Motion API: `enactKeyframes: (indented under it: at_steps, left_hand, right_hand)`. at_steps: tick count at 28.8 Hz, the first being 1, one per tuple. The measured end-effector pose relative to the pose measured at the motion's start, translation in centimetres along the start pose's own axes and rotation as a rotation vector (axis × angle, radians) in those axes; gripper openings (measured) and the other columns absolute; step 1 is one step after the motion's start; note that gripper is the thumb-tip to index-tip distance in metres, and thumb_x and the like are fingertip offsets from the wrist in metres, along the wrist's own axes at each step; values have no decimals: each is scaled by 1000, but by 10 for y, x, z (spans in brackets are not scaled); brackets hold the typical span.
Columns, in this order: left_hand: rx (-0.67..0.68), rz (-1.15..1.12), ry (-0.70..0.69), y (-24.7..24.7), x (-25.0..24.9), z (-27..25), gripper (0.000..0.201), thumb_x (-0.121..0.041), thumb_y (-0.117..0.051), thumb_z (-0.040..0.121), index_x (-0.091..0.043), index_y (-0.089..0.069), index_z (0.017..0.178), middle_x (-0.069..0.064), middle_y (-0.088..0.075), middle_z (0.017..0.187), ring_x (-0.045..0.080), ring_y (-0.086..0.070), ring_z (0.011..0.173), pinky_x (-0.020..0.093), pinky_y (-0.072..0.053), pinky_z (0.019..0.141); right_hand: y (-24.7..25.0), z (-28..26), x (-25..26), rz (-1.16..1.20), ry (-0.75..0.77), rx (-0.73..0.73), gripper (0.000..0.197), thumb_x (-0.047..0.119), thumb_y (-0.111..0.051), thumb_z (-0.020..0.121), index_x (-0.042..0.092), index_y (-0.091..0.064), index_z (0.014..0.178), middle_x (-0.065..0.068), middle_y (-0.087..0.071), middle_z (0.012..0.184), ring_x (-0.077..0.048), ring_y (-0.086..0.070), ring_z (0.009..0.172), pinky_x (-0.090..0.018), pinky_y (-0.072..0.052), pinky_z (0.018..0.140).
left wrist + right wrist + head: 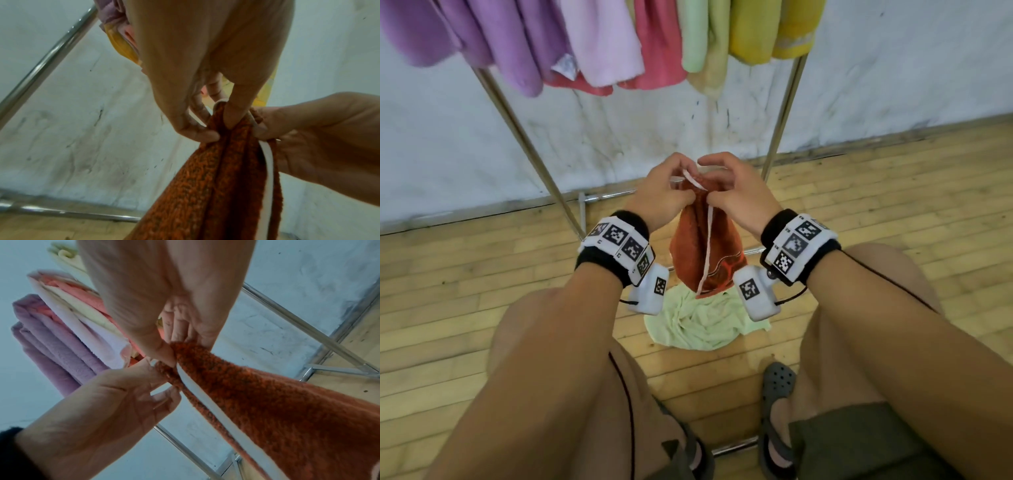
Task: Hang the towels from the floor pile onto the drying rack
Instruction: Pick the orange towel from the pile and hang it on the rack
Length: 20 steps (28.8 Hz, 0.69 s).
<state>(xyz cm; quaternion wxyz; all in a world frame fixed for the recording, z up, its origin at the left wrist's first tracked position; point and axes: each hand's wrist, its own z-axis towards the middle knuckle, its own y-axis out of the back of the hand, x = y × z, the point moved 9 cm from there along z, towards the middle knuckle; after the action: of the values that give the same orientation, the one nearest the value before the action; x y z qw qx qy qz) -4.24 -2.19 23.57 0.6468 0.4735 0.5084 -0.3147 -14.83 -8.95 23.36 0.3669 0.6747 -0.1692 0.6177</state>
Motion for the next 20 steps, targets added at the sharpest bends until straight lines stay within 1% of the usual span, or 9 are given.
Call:
enactKeyframes:
  at_steps: [2,4,6,9,11,14,17,19,20]
  left_hand:
    - [-43,19,0,6,3,2,36,15,-54,78,-20,-54,80,5,-60,92,18,-61,76,35,-54,71]
    - [-81,48,25,15,6,4,35,14,-54,79,-20,-53,78,5,-59,90,20,-63,77,39,-56,73]
    - [-116,68,41,24,8,6,33,11,-54,81,-22,-52,78,5,-56,88,16,-65,72,41,-58,74]
    - [-135,60,41,34,9,7,32,10,-55,79,-22,-51,79,2,-53,80,9,-57,61,39,-53,67]
    - [-35,87,57,25,10,4,34,10,-60,76,-20,-52,90,3,-56,83,13,-55,68,35,-47,64]
    - [161,191,98,3,15,-1,51,2,-67,74,-20,-52,117,5,-63,106,20,-60,97,35,-50,84]
    - [159,219,159,2,19,-2,46,-10,-67,72,-21,-59,116,1,-67,110,20,-61,105,44,-50,96]
    - [118,284,152,7,18,-2,46,-22,-66,65,-24,-67,111,-3,-71,103,20,-65,100,49,-52,93]
    - [99,265,152,8,18,-2,40,-23,-66,63,-25,-69,103,-2,-72,98,22,-67,97,50,-54,91]
  right_hand:
    - [-5,-2,-2,-10,-6,14,56,-9,-62,75,19,-56,124,10,-72,105,-6,-67,102,-27,-53,92]
    - [-8,-3,-2,-118,11,14,55,-3,-66,77,20,-53,125,12,-67,106,-7,-65,98,-23,-52,86]
    - [-5,-1,-7,-291,-1,-16,40,5,-68,79,19,-55,114,5,-64,104,-13,-63,91,-29,-52,79]
    - [-7,6,-21,-465,-43,37,10,16,-67,82,16,-61,91,-2,-66,96,-23,-62,92,-43,-51,88]
    - [-12,8,-19,-308,-38,70,10,16,-65,81,20,-65,90,0,-69,92,-24,-65,92,-48,-52,89]
    - [-18,8,-7,-50,-11,61,28,10,-63,80,30,-69,99,5,-74,96,-20,-69,96,-43,-55,91]
    - [-17,9,-7,-36,-4,11,25,11,-66,81,22,-69,103,2,-74,99,-17,-69,96,-41,-54,94]
    - [-17,9,-9,-39,-22,-16,21,15,-67,77,22,-67,98,1,-73,97,-19,-69,92,-40,-55,90]
    - [-16,10,-12,-79,-42,-16,21,16,-67,77,22,-65,97,3,-72,97,-18,-68,92,-38,-54,87]
